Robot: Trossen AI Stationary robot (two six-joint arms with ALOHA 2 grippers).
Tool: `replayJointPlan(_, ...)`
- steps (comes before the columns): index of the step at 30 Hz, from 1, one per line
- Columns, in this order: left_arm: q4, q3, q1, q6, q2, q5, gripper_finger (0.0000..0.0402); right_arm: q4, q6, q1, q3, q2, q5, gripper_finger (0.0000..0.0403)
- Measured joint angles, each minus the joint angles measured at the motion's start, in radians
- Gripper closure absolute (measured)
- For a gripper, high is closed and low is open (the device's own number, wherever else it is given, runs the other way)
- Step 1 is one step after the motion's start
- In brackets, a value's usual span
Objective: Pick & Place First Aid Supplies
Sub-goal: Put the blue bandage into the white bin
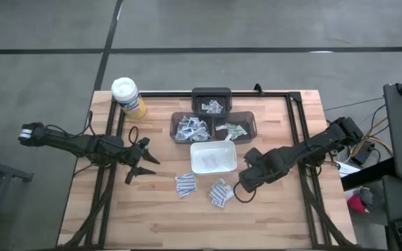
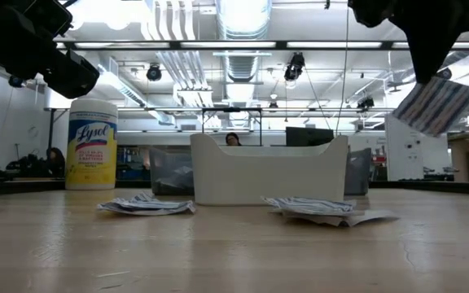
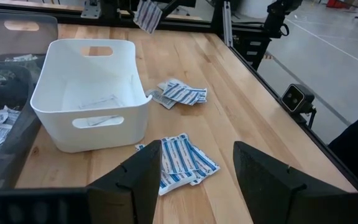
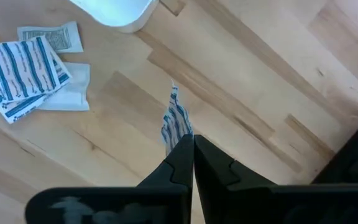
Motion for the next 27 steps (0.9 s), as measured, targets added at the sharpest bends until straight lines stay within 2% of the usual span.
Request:
replayJointPlan(4,0.000,0.000,0.000,0.003,0.000,0.000,0.0204,0.002,-0.050,-0.004,0.030,0.000,0.034,0.0395)
replayJointPlan(7,0.000,0.000,0.000,0.003,0.000,0.000,0.0204,0.002,-0.152,-0.014,0.069,0.000,0.063,0.0395)
replayJointPlan(14,0.001,0.000,0.000,0.003,0.000,0.000,0.0204,0.003,-0.501,-0.054,0.164,0.000,0.179,0.0395)
replayJointPlan(18,0.001,0.000,0.000,0.003,0.000,0.000,0.0204,0.012,-0.712,-0.096,0.205,0.000,0.202,0.0395)
replayJointPlan(27,0.002,0.000,0.000,-0.001,0.000,0.000,0.0204,0.219,-1.105,-0.215,0.228,0.000,0.210,0.0395)
